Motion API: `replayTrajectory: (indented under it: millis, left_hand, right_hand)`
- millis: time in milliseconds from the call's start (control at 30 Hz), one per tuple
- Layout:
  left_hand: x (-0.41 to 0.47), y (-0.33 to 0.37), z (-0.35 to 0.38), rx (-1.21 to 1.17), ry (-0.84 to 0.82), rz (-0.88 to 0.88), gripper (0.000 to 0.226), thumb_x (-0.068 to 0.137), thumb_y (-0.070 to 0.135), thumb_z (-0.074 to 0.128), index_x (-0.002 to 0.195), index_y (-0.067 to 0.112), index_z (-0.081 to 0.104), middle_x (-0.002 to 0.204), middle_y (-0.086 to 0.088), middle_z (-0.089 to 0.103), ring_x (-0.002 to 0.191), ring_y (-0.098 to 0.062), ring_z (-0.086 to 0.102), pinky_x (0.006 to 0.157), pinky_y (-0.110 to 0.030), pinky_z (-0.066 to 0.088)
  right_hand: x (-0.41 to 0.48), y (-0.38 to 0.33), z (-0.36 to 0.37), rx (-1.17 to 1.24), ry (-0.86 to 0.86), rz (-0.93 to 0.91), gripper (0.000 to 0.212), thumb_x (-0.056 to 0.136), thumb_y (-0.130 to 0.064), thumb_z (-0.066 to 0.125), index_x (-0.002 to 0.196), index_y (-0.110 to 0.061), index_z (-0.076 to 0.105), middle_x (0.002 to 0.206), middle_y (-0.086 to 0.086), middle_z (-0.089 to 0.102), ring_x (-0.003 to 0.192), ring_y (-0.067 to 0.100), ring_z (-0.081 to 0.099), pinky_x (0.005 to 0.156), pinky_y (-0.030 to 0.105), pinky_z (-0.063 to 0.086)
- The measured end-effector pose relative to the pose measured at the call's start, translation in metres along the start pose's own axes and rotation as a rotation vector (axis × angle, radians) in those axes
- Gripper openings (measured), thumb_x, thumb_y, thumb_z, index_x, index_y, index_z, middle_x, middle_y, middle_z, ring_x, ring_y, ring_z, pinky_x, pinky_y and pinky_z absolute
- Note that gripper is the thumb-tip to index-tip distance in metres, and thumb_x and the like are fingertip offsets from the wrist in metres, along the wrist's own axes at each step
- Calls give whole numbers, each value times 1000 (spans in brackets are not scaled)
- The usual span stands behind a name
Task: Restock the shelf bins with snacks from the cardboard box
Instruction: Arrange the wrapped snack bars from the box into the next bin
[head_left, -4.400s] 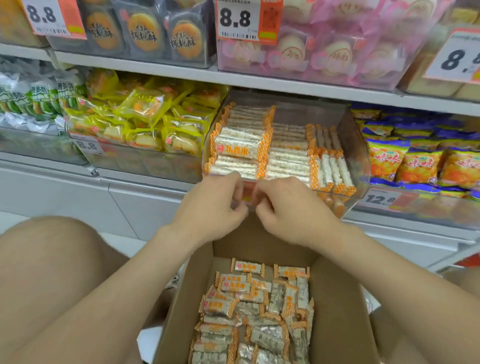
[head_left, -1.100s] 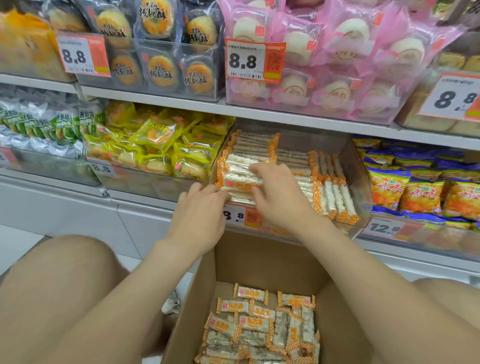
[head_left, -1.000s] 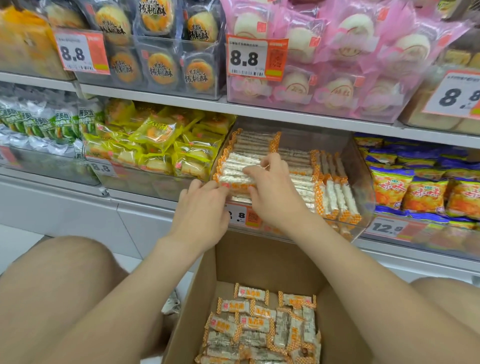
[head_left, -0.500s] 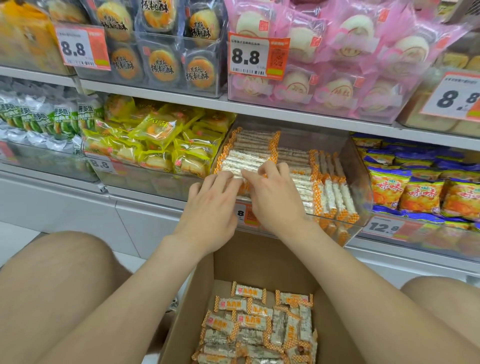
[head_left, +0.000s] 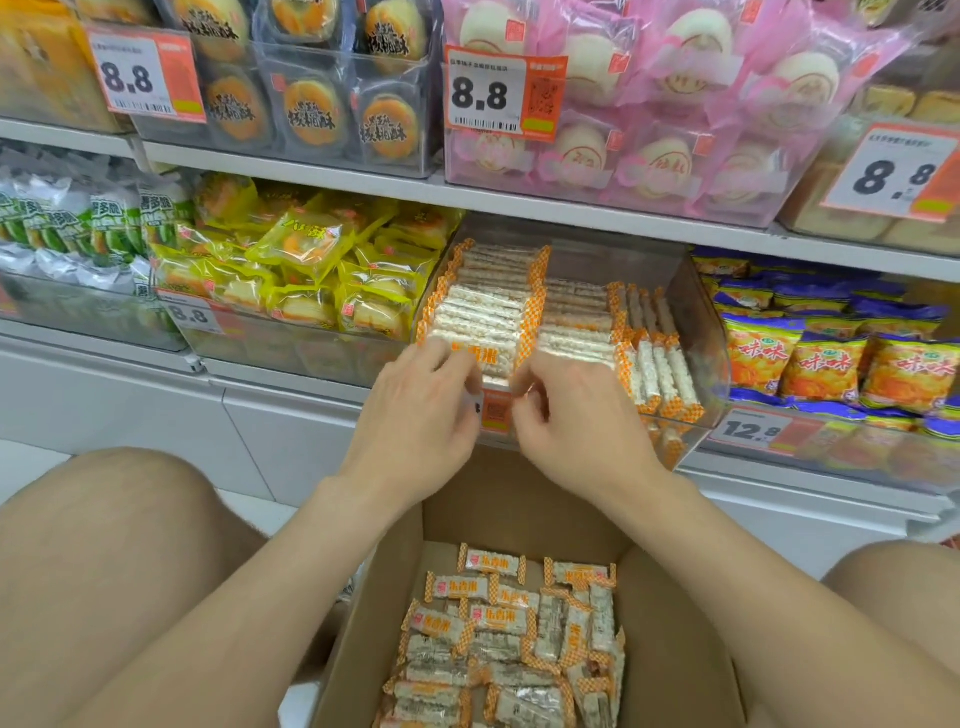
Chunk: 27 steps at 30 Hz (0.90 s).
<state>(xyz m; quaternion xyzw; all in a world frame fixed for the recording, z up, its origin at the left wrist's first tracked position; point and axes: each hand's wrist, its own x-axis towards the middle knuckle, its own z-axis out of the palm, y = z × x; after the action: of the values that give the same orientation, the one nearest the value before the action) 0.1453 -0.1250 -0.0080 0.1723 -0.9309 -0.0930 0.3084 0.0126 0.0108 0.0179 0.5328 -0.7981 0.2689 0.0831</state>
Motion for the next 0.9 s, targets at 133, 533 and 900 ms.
replayTrajectory:
  millis: [133, 533, 900]
  left_hand:
    - [-17, 7, 33, -3, -523, 56, 11, 87, 25, 60, 91, 30, 51, 85, 10, 60, 83, -22, 61, 65, -39, 51]
    - [-109, -44, 212, -114, -1100, -481, 31, 103, 11, 52, 129, 16, 68, 130, -7, 65, 116, -29, 63, 96, -38, 55]
    - [-192, -77, 308, -133, -1077, -685, 74, 98, 0, 56, 163, 21, 29, 174, -4, 11, 160, -31, 12, 129, -48, 20]
  right_hand:
    - [-26, 15, 23, -51, -566, 77, 17, 83, -26, 50, 80, -22, 66, 78, 2, 66, 76, 29, 64, 67, 43, 57]
    - [-79, 130, 165, 19, -964, 499, 32, 99, -6, 46, 118, 5, 71, 97, 24, 74, 66, 27, 58, 61, 38, 50]
    - [-165, 160, 278, -22, -972, 532, 45, 99, 2, 46, 138, -18, 58, 126, 17, 63, 92, 39, 66, 76, 44, 58]
